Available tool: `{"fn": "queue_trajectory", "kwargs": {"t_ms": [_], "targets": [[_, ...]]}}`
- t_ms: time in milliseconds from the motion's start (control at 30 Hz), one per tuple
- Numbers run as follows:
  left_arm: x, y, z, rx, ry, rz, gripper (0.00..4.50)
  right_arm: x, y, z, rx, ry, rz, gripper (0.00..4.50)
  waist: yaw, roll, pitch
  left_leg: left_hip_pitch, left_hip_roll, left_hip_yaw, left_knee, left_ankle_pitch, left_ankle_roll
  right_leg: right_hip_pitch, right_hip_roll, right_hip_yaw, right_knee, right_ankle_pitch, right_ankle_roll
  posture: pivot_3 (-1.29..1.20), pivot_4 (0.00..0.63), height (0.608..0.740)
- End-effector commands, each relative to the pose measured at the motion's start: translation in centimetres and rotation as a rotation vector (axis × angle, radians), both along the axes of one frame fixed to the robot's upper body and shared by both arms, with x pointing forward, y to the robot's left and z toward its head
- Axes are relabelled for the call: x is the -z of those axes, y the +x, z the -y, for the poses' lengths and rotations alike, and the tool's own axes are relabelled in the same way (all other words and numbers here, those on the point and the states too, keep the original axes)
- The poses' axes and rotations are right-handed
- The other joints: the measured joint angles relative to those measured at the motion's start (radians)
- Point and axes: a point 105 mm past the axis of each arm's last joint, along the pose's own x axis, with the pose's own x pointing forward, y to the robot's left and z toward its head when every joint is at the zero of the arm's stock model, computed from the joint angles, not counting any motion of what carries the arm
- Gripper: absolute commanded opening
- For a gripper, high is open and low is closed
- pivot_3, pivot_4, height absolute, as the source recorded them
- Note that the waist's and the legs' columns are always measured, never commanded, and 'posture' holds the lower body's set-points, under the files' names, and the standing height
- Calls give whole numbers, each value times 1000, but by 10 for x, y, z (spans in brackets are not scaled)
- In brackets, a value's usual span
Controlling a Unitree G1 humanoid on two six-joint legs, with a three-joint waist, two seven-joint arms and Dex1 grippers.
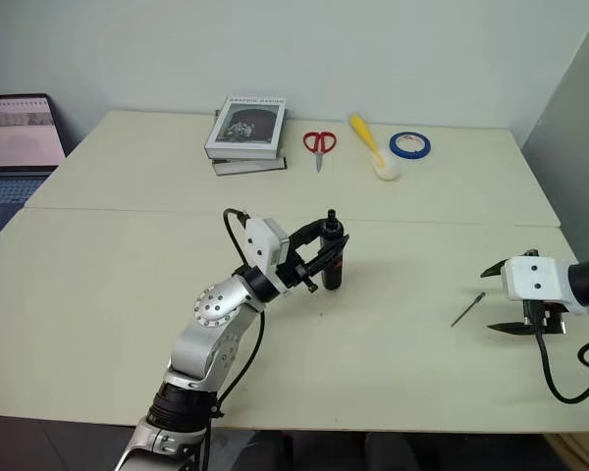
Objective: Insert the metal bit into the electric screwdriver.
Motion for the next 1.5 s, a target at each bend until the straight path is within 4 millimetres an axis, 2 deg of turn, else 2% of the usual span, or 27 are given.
{"fn": "queue_trajectory", "kwargs": {"t_ms": [33,300,767,933,967,1400,1500], "targets": [[-24,-15,6,19,-35,90,1659,10,11,7,-131,-161,-41,4500,1,1,1,0,0,0,0,0,0,0,0,0,0,0,0,0,150,740],[-24,-15,4,-7,-26,76,1659,31,24,3,-292,-288,-153,4500,5,4,3,0,0,0,-1,0,0,-1,-1,0,0,2,-7,0,150,740],[-25,-16,2,-30,-26,74,1659,51,29,6,-389,-406,-221,4500,6,6,3,0,0,0,-1,0,0,-1,-1,-1,1,2,-8,0,150,740],[-25,-14,0,-37,-25,75,1659,56,34,0,-377,-392,-219,3538,2,5,3,1,0,0,0,0,0,0,-1,-1,2,2,-8,0,150,740],[-25,-14,0,-38,-24,75,1659,56,35,0,-375,-394,-219,3187,1,5,3,1,0,0,0,0,0,1,-1,-1,1,2,-8,0,150,740],[-23,-13,0,-50,-24,78,1659,54,46,2,-307,-455,-221,24,-9,5,3,2,0,-1,1,1,-1,2,-1,-1,2,5,-7,0,150,740],[-23,-14,0,-50,-22,81,1659,52,47,5,-298,-473,-210,0,-10,5,3,2,0,-1,1,1,-1,2,-1,-1,2,5,-7,0,150,740]]}}
